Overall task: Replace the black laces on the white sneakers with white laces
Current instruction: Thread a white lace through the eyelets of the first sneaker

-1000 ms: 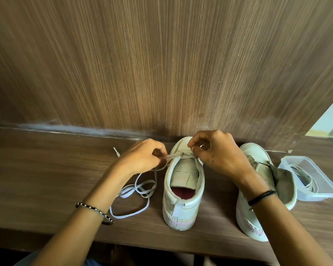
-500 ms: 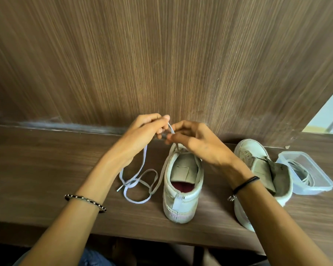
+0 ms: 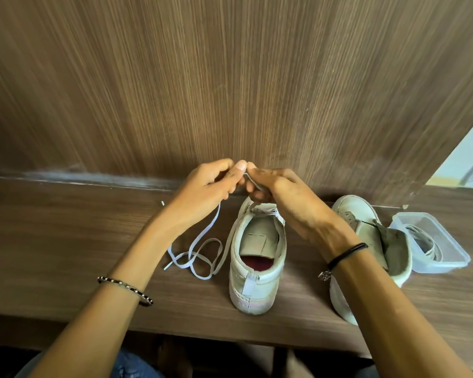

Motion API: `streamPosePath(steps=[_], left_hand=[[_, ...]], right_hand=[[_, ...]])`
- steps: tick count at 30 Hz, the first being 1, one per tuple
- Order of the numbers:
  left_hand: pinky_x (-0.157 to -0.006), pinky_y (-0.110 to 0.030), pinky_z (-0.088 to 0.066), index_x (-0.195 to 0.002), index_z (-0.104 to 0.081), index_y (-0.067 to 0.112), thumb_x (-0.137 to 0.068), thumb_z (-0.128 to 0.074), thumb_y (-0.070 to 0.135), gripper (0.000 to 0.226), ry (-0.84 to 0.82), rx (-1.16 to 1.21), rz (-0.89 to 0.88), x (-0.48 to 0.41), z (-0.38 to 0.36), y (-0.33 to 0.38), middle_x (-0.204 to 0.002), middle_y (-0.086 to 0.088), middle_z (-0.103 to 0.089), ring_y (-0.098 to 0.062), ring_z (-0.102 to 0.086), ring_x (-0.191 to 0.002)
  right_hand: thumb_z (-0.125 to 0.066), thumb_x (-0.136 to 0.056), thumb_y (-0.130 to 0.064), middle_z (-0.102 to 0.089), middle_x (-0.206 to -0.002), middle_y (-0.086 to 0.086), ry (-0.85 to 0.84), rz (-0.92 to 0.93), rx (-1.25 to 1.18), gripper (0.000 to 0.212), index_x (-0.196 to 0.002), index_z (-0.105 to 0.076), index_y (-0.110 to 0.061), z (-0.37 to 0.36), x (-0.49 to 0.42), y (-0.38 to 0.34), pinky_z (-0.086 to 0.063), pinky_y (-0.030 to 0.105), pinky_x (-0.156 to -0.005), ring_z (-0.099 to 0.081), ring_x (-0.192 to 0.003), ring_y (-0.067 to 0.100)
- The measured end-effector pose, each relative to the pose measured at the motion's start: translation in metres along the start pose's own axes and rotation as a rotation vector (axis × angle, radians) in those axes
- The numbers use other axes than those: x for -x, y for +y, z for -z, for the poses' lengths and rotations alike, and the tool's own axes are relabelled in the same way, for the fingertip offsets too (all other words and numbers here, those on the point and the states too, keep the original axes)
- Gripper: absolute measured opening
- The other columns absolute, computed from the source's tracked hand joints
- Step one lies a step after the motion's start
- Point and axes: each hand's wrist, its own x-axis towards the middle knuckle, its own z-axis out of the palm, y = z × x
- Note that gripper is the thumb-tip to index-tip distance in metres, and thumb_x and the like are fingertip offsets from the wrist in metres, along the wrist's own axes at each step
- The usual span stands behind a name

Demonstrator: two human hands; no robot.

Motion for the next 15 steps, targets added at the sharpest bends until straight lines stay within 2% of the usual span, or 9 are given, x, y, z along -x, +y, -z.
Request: streamPosePath(steps=[3,7,10,11,13,15], left_hand=[[-0.076,-0.027,-0.045,-0.077,-0.061,0.032,-0.105,-0.045,0.048,0.036,-0.009,-0.054,0.018,0.001,0.007,-0.005,-0.067,0.015,-0.052,-0.005,-0.051,-0.071],[-0.078,-0.023,-0.046,-0.085,-0.062,0.020,-0.106,-0.042,0.044,0.037,-0.017,-0.110,0.045,0.004,0.014,-0.009,-0.070,0.010,-0.052,-0.004,-0.054,-0.071],[-0.076,-0.015,-0.046,-0.088,-0.064,0.018,-0.107,-0.043,0.040,0.036,0.000,-0.120,0.085,0.007,0.019,-0.012,-0.069,0.010,-0.057,-0.004,-0.057,-0.072],[-0.074,-0.012,-0.046,-0.088,-0.065,0.017,-0.107,-0.043,0.038,0.035,0.009,-0.093,0.093,0.008,0.020,-0.013,-0.068,0.011,-0.057,-0.004,-0.057,-0.072],[-0.073,-0.011,-0.046,-0.089,-0.066,0.015,-0.107,-0.045,0.037,0.035,0.014,-0.026,0.093,0.008,0.021,-0.009,-0.066,0.011,-0.057,-0.004,-0.057,-0.070],[-0.073,-0.017,-0.048,-0.090,-0.067,0.013,-0.107,-0.046,0.037,0.036,-0.010,0.017,0.077,0.007,0.019,-0.003,-0.066,0.010,-0.055,-0.005,-0.055,-0.068]], right_hand=[[-0.053,-0.107,-0.036,-0.048,-0.067,-0.003,0.000,0.013,-0.119,0.040,-0.072,-0.057,-0.016,0.009,0.000,-0.001,-0.041,0.025,-0.081,-0.045,-0.071,0.011],[-0.053,-0.106,-0.026,-0.062,-0.078,0.000,0.105,0.067,-0.436,0.031,-0.078,-0.060,-0.015,0.015,0.002,-0.008,-0.046,0.028,-0.086,-0.058,-0.079,0.013],[-0.057,-0.103,-0.027,-0.059,-0.071,0.001,0.198,-0.002,-0.595,0.034,-0.071,-0.060,-0.017,0.016,0.000,-0.007,-0.047,0.029,-0.084,-0.059,-0.073,0.014],[-0.058,-0.102,-0.030,-0.058,-0.068,0.002,0.225,-0.022,-0.522,0.037,-0.068,-0.059,-0.017,0.016,0.000,-0.006,-0.048,0.030,-0.083,-0.058,-0.069,0.014],[-0.060,-0.102,-0.042,-0.063,-0.072,0.001,0.264,-0.023,-0.136,0.039,-0.073,-0.064,-0.016,0.013,0.002,0.000,-0.048,0.031,-0.089,-0.061,-0.072,0.011],[-0.059,-0.100,-0.053,-0.073,-0.092,-0.009,0.276,0.031,0.130,0.037,-0.095,-0.070,-0.018,0.007,0.002,0.006,-0.048,0.032,-0.100,-0.067,-0.091,0.003]])
